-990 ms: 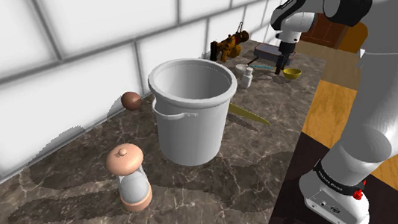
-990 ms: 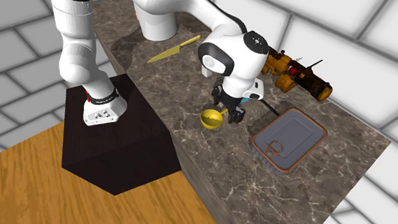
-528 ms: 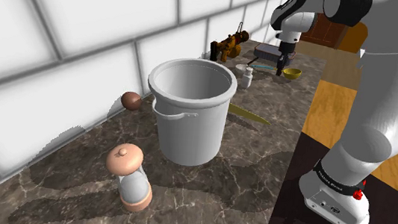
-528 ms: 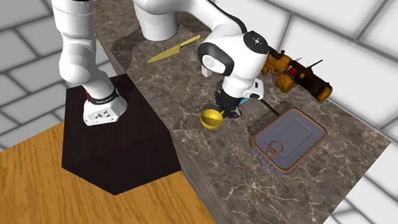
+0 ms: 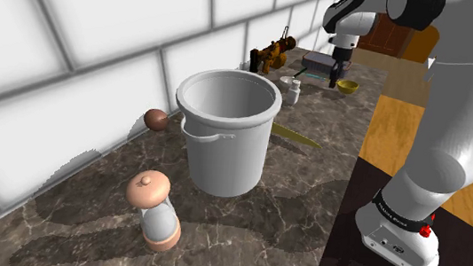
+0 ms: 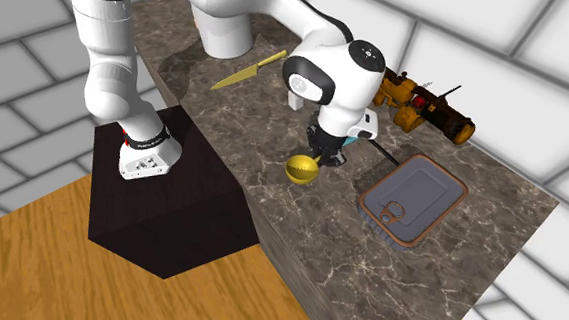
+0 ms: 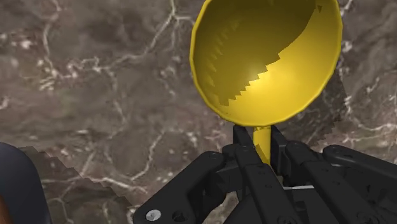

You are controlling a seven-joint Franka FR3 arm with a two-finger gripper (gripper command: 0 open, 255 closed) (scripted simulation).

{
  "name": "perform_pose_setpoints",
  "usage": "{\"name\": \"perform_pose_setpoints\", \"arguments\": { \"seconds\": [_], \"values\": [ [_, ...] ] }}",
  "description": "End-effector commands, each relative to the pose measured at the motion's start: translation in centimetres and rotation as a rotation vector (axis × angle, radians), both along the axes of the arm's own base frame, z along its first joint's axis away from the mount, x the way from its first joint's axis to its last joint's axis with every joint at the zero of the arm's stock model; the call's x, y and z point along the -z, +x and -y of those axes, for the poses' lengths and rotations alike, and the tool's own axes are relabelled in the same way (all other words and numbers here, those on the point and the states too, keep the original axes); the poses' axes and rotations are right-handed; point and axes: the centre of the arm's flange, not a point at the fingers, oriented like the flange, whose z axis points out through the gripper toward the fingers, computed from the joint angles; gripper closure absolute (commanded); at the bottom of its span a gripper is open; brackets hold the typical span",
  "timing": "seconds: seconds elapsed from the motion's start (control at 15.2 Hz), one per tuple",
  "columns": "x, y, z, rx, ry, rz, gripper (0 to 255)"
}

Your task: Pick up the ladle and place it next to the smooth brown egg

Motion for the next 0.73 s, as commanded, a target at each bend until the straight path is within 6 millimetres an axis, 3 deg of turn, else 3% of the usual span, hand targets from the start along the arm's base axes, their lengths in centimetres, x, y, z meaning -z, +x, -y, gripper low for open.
{"name": "perform_pose_setpoints", "arguments": {
  "seconds": [0.0,0.66],
  "values": [
    [-1.1,0.1,0.0,0.0,0.0,0.0,255],
    [-6.3,0.1,0.0,0.0,0.0,0.0,255]
  ]
}}
